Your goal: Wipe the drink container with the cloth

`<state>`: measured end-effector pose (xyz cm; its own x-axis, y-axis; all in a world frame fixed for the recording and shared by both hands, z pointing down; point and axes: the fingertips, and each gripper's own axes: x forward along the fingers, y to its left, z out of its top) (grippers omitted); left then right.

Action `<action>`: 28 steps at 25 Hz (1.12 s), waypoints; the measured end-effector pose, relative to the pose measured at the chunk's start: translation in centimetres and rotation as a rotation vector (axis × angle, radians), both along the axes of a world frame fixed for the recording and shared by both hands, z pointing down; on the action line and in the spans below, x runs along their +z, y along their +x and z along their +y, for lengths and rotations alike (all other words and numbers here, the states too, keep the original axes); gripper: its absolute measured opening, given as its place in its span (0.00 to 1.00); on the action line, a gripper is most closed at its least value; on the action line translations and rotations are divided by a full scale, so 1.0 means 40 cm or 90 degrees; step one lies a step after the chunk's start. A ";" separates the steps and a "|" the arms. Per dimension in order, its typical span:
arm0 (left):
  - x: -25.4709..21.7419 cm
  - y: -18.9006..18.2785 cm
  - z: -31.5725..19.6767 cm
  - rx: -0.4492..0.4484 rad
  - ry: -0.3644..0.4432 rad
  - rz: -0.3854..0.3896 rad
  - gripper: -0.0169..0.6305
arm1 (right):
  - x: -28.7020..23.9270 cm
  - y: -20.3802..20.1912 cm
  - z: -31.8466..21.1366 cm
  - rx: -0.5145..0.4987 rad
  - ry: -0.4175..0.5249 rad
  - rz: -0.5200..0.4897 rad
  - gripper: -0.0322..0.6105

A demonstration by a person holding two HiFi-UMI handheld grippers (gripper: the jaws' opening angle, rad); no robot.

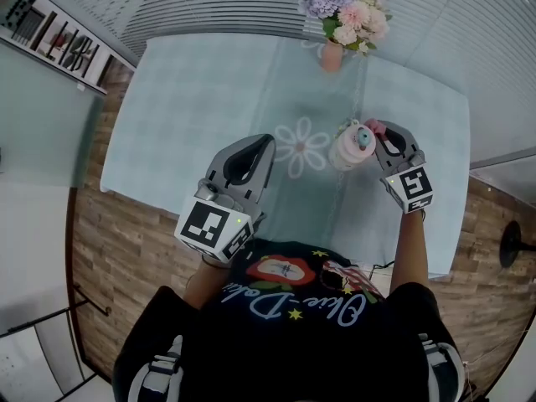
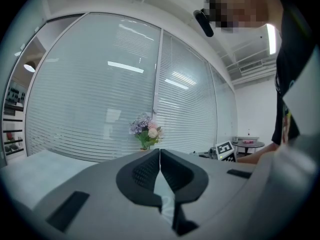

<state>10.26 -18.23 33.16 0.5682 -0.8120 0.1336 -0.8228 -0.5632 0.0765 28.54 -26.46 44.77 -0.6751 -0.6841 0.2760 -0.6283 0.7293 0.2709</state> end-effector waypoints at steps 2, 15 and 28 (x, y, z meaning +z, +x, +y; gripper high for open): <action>0.002 -0.002 -0.002 -0.002 -0.006 0.007 0.03 | 0.011 0.000 -0.004 0.001 -0.008 -0.002 0.09; 0.017 0.009 -0.014 0.009 -0.015 0.001 0.03 | 0.122 0.006 -0.007 0.013 -0.066 0.078 0.09; 0.020 -0.001 -0.022 0.015 -0.018 0.001 0.03 | 0.219 0.014 -0.003 0.036 -0.109 0.184 0.09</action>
<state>10.24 -19.10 33.98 0.5871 -0.7945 0.1554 -0.8094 -0.5797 0.0942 29.10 -26.58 53.52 -0.5146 -0.6457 0.5642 -0.5846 0.7456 0.3200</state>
